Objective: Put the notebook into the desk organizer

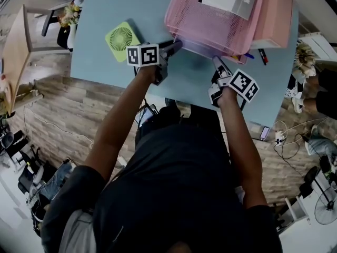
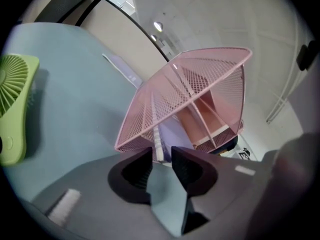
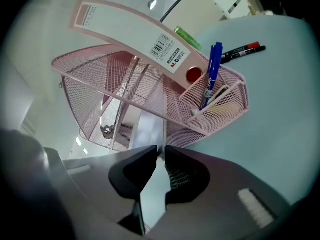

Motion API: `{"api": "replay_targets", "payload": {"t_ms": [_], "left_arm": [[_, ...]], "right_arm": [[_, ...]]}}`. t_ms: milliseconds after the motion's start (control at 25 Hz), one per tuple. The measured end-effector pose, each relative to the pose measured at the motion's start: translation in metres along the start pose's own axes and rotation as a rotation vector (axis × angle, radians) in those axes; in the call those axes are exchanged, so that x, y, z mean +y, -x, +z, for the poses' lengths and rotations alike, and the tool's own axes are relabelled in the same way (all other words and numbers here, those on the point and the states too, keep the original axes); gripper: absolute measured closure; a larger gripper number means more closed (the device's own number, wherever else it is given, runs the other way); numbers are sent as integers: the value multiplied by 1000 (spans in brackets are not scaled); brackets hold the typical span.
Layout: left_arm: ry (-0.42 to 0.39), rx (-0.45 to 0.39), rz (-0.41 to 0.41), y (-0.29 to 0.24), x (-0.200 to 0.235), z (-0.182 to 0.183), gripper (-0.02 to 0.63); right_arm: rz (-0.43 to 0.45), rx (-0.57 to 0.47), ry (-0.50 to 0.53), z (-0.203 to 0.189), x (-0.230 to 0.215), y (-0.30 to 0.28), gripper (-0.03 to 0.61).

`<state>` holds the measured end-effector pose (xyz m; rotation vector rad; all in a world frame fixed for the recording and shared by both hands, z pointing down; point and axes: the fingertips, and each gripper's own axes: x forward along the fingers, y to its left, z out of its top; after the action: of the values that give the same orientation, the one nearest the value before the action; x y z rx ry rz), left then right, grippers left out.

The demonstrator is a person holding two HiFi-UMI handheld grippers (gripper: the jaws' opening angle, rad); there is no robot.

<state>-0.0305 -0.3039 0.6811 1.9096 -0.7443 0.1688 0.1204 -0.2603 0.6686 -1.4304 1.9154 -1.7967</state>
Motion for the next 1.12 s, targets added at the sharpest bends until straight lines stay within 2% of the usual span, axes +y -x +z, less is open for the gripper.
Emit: {"api": "replay_targets", "payload": {"t_ms": [120,280,360,680,840,1000,1040,1120], "left_arm": [[-9,22,-18,3,-1,-3,435],[-26,22,-20,15,-3,-5,363],[-44,10,-14,23,-3,-3,337],[-97,-37,5,65,-5,4,325],[-138,-83,-38,93,-24,13,325],[-200,-142,-81,132,-51,26,325],[-220,-158,-83,143,-57,29,325],[-263,-195,-83,165,-70,35,325]], "right_arm": [[9,2,17,0,3,3,532],[-46,-11,58,2,-4,10,373],[-67,-33,76,3,-6,17,342],[-81,-103,110,3,5,46,344],[-72,-176,207,8,36,71,344],[0,-256,356,11,90,99,348],[20,-267,405,10,104,106,363],[70,-282,502,7,133,120,517]]}}
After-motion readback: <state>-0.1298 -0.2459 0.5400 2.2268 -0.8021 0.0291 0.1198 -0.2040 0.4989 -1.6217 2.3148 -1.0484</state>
